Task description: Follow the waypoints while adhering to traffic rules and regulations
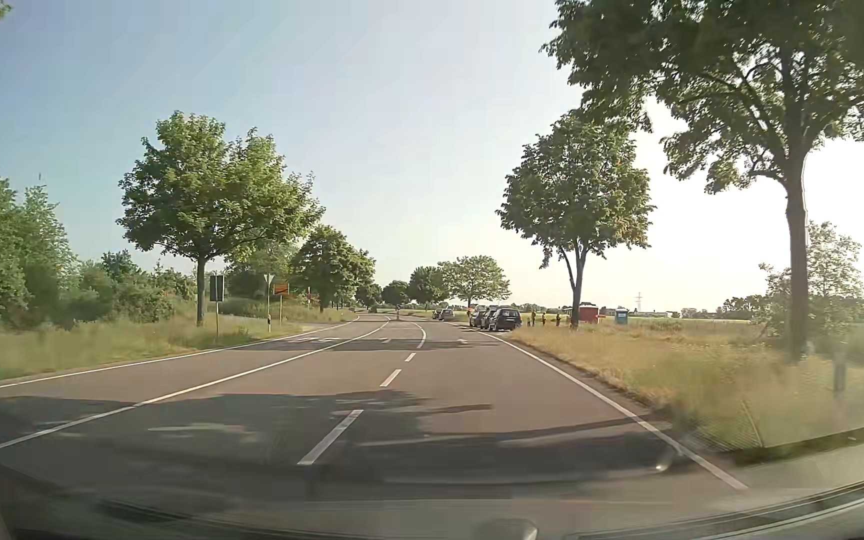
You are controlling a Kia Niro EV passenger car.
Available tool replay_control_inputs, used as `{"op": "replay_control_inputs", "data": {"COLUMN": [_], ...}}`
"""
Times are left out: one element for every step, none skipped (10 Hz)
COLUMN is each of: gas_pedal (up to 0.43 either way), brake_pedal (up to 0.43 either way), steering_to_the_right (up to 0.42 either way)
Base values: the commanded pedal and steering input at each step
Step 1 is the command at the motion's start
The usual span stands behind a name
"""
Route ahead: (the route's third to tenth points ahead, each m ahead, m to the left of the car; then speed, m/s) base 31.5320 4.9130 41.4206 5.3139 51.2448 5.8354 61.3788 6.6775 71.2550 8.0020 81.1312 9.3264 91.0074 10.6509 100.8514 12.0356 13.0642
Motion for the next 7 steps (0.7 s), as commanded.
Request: {"op": "replay_control_inputs", "data": {"gas_pedal": [0.098, 0.098, 0.098, 0.098, 0.098, 0.098, 0.098], "brake_pedal": [0.030, 0.030, 0.030, 0.030, 0.030, 0.030, 0.030], "steering_to_the_right": [-0.004, -0.004, -0.004, -0.004, -0.004, -0.004, -0.005]}}
